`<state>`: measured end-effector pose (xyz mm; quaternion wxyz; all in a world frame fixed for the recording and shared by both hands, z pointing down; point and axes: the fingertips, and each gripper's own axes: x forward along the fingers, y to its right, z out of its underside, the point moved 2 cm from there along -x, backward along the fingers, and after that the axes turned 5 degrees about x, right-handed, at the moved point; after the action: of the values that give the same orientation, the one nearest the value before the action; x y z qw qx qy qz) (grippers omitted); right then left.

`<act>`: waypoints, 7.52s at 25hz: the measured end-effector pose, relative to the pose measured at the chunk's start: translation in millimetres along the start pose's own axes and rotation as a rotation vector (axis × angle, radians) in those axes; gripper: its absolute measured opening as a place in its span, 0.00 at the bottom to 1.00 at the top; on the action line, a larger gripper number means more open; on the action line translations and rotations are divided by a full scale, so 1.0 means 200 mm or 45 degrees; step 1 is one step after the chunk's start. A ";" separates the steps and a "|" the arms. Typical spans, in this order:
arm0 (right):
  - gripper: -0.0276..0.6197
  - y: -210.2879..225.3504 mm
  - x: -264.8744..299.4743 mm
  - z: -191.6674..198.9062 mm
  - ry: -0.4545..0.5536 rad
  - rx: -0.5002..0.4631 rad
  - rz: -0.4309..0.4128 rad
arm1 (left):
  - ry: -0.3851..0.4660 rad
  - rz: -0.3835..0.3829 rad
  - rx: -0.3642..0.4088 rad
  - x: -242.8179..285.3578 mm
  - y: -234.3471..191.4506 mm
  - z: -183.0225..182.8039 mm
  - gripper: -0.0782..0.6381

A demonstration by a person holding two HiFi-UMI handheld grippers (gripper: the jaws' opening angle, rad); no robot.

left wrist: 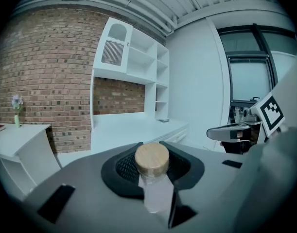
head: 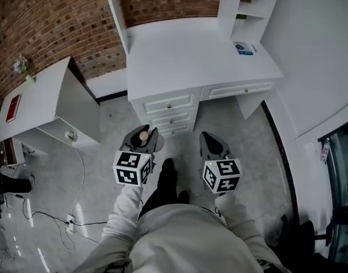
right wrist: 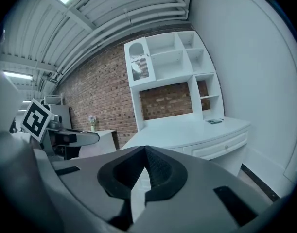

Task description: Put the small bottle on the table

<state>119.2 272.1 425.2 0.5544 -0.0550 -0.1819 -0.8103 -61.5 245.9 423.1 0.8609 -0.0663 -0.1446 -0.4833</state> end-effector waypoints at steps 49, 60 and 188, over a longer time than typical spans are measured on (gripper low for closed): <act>0.09 0.20 1.60 -0.46 -0.039 0.035 0.117 | -0.117 0.105 0.033 1.33 -1.17 -0.11 0.27; 0.09 0.40 1.86 -0.61 -0.035 0.034 0.091 | -0.111 0.076 0.040 1.73 -1.30 -0.24 0.27; 0.09 0.60 2.10 -0.66 -0.072 0.047 0.074 | -0.068 0.003 -0.077 2.03 -1.39 -0.28 0.15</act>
<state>84.3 -181.0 452.7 0.5731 -0.0729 -0.2107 -0.7886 -87.8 -244.7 489.9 0.8549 -0.1054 -0.1526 -0.4844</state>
